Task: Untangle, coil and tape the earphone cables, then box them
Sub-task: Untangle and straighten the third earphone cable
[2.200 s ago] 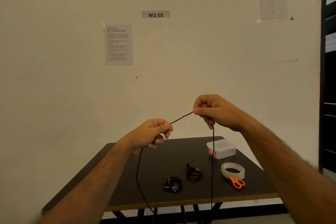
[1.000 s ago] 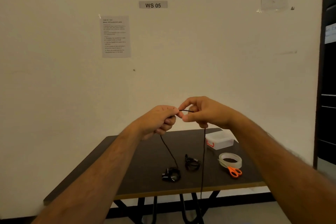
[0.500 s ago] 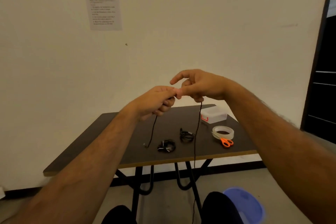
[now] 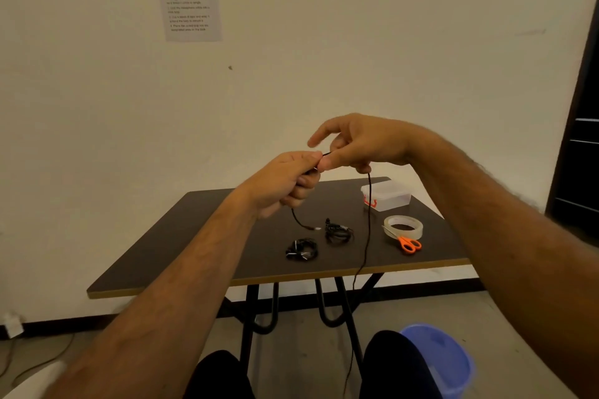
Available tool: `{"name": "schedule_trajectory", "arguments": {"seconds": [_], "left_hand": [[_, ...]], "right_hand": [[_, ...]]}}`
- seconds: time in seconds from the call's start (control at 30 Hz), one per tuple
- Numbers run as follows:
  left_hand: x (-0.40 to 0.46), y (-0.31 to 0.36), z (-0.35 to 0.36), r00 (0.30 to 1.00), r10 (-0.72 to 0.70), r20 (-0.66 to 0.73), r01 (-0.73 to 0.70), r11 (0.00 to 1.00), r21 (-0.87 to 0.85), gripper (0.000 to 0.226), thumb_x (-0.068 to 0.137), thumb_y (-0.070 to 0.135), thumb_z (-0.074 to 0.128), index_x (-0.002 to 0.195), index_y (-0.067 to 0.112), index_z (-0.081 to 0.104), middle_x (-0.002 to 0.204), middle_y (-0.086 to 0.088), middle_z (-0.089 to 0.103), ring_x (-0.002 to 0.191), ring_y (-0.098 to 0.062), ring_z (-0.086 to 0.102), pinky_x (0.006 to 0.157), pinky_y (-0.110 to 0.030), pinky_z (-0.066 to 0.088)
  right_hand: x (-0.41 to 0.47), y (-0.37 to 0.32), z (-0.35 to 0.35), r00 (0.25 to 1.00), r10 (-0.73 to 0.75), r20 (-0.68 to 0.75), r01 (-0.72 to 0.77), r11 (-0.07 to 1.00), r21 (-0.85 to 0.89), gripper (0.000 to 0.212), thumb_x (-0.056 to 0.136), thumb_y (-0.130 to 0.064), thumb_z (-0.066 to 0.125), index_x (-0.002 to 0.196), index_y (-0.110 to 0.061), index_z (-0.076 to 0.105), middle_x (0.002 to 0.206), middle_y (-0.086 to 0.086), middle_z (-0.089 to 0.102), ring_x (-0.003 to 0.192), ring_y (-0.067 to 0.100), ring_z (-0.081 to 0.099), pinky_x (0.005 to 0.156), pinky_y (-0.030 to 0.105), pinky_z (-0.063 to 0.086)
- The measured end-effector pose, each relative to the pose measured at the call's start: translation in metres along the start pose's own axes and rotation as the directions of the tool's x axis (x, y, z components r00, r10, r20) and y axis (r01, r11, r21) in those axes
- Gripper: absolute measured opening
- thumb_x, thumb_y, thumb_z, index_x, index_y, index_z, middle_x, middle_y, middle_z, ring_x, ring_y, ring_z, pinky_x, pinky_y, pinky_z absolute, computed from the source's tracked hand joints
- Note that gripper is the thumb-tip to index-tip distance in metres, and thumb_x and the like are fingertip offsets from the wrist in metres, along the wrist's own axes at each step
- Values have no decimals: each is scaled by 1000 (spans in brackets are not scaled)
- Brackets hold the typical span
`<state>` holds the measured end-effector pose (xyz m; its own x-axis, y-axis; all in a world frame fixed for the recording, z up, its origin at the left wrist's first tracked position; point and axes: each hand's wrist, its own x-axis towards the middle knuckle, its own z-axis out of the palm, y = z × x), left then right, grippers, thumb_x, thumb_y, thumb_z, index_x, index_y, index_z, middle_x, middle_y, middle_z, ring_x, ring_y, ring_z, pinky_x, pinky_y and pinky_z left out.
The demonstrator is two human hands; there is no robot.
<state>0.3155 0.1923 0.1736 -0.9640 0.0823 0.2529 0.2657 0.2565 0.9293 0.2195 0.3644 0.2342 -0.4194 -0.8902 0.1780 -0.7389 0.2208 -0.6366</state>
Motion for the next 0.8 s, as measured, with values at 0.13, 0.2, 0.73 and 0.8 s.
{"name": "schedule_trajectory", "arguments": {"seconds": [0.13,0.2,0.73,0.8], "left_hand": [[-4,-8,1,999,-18,40,22,994,-107,33,106,35,36,81,19,50,60,5,26,50,-8,15,41,-19,13],[-9,-15,3,998,-19,63,29,985,-170,35,106,36,34,80,18,50,60,5,27,48,-7,16,40,-18,15],[-15,-17,54,994,30,106,23,887,-461,36,106,38,31,79,20,45,55,9,25,45,-4,14,40,-19,11],[-16,-18,54,997,44,71,-5,878,-479,34,106,37,31,80,20,46,55,9,26,42,-3,17,38,-18,12]], "right_hand": [[0,-6,-5,954,-142,-262,110,985,-134,6,87,-17,73,87,-11,73,59,-11,61,50,7,43,48,20,36],[-1,-6,-7,900,-205,-386,143,973,-181,8,89,-14,70,88,-6,72,63,-13,63,52,0,51,51,10,39],[24,43,64,796,-100,-596,269,942,202,19,93,-5,62,77,-14,64,65,-10,62,59,0,53,59,17,45],[19,51,80,833,-48,-551,230,937,265,23,93,4,56,77,-11,61,64,-10,64,59,-1,58,60,15,47]]}}
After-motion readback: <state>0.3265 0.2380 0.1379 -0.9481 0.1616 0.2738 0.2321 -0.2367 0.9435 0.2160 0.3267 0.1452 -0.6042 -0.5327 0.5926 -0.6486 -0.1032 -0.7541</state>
